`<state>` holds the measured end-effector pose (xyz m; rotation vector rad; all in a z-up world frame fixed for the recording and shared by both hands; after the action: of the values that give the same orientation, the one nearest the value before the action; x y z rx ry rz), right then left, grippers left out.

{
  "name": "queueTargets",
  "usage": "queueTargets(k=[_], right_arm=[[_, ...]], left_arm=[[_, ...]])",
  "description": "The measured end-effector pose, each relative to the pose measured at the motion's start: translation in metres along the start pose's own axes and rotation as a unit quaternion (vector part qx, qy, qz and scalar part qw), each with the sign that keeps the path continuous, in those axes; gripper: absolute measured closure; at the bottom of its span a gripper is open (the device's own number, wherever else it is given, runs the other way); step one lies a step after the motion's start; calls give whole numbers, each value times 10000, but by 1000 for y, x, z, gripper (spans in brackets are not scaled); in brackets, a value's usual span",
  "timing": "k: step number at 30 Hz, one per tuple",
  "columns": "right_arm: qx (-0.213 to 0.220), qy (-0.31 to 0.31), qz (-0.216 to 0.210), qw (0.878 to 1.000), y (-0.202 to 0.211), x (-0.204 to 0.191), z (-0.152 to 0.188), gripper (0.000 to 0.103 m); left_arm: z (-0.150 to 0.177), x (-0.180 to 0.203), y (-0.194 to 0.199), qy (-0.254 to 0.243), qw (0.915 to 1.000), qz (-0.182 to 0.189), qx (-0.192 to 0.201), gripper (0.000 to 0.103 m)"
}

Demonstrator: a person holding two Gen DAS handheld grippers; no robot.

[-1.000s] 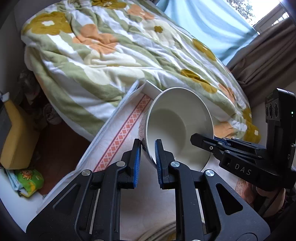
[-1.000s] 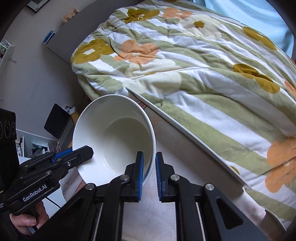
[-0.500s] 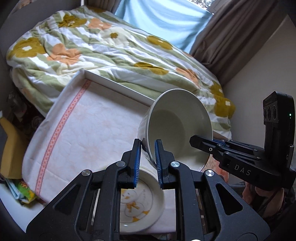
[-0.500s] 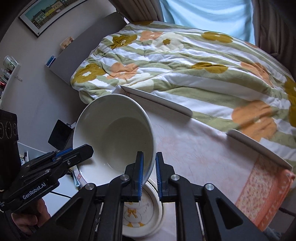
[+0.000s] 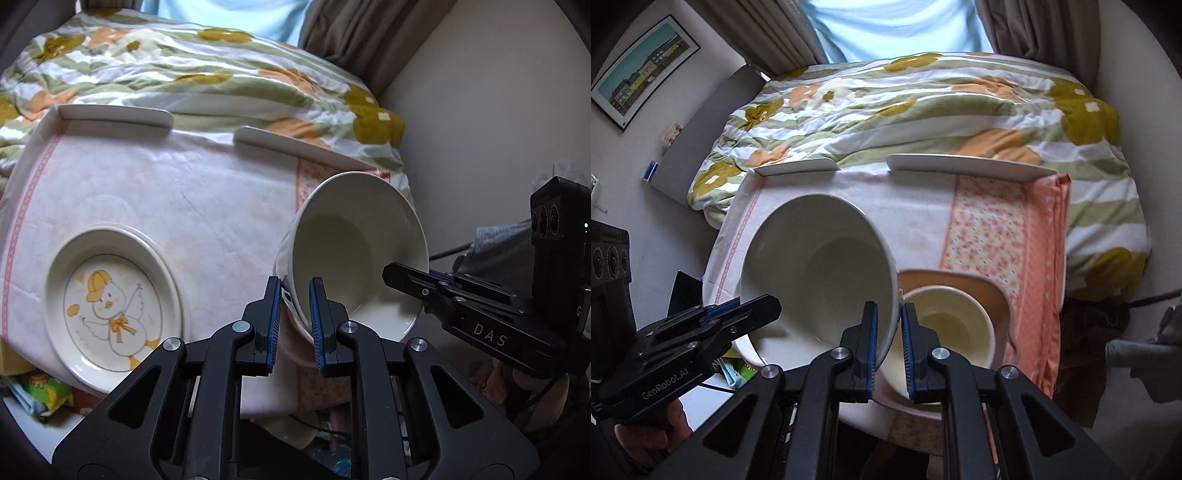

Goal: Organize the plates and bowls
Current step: 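Lift the white bowl with both tools, lower it into the cream bowl, open both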

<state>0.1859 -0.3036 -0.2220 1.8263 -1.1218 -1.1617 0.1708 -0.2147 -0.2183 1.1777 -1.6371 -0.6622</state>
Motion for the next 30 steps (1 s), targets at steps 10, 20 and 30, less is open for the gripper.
queueTargets(k=[10,20,30], right_arm=[[-230,-681,253,9971,-21,50,41,91],[-322,-786,447,9954,-40,68,52,91],[-357,-891,528,9940,-45,70,57,91]], left_arm=[[28,11,-60,-384,9965,-40,-742,90],[29,8,-93,-623,9917,-176,-1115,90],[29,11,-103,-939,9874,-390,-1213,90]])
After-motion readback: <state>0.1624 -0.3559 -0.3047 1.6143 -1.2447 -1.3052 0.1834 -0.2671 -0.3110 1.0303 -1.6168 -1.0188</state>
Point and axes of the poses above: each gripper's, at about its wrist camera, not at the fingertips, and y roughly against the way its jaws point, x to its right, z to its underside, the point moved 9 cm from there along -y, roughly the way its jaws point
